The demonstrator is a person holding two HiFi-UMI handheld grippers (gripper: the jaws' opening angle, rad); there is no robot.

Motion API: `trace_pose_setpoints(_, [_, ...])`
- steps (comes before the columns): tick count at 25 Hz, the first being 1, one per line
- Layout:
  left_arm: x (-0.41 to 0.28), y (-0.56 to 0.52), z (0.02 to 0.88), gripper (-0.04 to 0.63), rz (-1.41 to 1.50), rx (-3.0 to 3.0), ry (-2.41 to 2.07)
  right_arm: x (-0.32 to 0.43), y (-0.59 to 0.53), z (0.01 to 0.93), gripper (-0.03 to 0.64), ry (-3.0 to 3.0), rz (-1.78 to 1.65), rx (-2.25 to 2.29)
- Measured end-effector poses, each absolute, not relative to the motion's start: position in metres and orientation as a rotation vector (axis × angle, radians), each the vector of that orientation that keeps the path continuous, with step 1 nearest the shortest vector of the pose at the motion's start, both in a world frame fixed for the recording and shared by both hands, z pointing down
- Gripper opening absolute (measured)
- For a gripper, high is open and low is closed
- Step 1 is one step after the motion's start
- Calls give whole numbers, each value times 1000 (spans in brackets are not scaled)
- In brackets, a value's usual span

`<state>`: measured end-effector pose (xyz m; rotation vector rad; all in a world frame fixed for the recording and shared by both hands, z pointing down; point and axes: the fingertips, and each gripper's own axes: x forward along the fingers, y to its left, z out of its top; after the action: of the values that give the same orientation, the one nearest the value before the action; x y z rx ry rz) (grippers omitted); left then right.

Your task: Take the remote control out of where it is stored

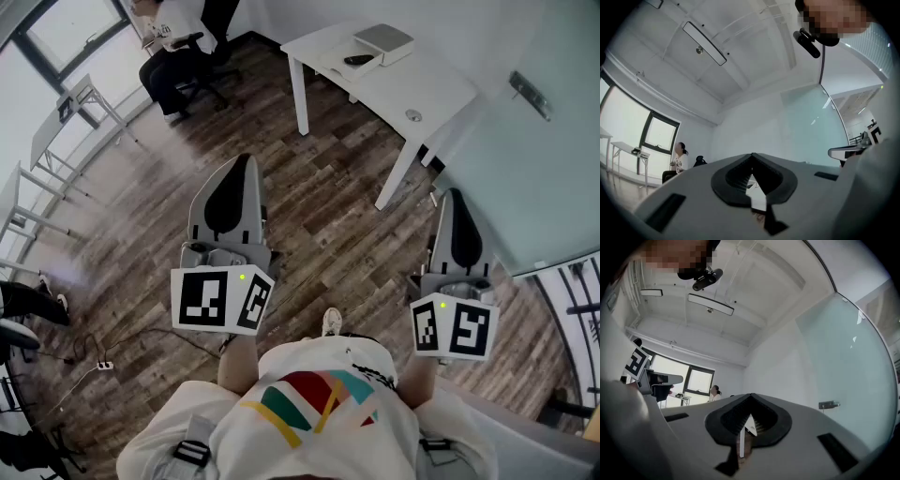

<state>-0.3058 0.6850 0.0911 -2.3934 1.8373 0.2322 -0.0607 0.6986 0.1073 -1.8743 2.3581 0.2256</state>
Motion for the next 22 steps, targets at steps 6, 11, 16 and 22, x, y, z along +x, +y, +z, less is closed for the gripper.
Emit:
trace_pose_setpoints(6, [-285, 676, 92, 5, 212, -2364, 1812, -44, 686, 112, 1, 2349, 230, -1856])
trace_pose_setpoints(11, [-280, 673, 95, 5, 178, -2349, 1815, -52, 679, 114, 2, 2385, 248, -1836])
trace_pose_setpoints(16, [-280, 665, 99, 5, 156, -2358, 1845, -52, 670, 116, 2, 2403, 230, -1817])
trace_pose_setpoints(22, [-276, 663, 104, 5, 142, -2355, 1865, -41, 665, 126, 0, 2417, 208, -1854])
